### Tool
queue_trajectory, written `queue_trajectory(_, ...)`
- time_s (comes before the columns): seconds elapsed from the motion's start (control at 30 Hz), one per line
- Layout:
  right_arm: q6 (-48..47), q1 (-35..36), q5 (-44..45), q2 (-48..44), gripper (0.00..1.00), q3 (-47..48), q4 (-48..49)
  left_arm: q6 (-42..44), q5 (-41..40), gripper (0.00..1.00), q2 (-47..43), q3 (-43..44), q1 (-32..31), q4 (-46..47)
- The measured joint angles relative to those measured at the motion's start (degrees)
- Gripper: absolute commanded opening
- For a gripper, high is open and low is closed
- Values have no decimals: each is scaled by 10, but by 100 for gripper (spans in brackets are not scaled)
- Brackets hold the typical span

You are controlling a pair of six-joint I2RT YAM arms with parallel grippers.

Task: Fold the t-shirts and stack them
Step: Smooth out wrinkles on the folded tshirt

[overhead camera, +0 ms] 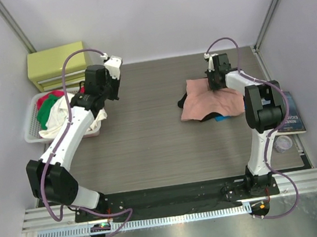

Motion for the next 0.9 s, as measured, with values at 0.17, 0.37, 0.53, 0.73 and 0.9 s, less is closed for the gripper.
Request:
queue_trajectory(0.17,0,0,21,19,1,14,20,-2,3,0,2,-1,0,0)
queue_trajectory(0.37,-2,0,47,20,1,2,60,-2,12,0,7,-1,0,-1)
queue_trajectory(0.53,-2,0,49,6,1,-17,84,-2,22,0,10,-5,0,-3)
queue_trajectory(0.73,2,-2,35,-89,1,-47,68,-5,35,0,18,-6,0,-3)
queue_trajectory(0.9,3,-2,30,-189,1,-45,51,-16,56,0,35,-10,0,-3)
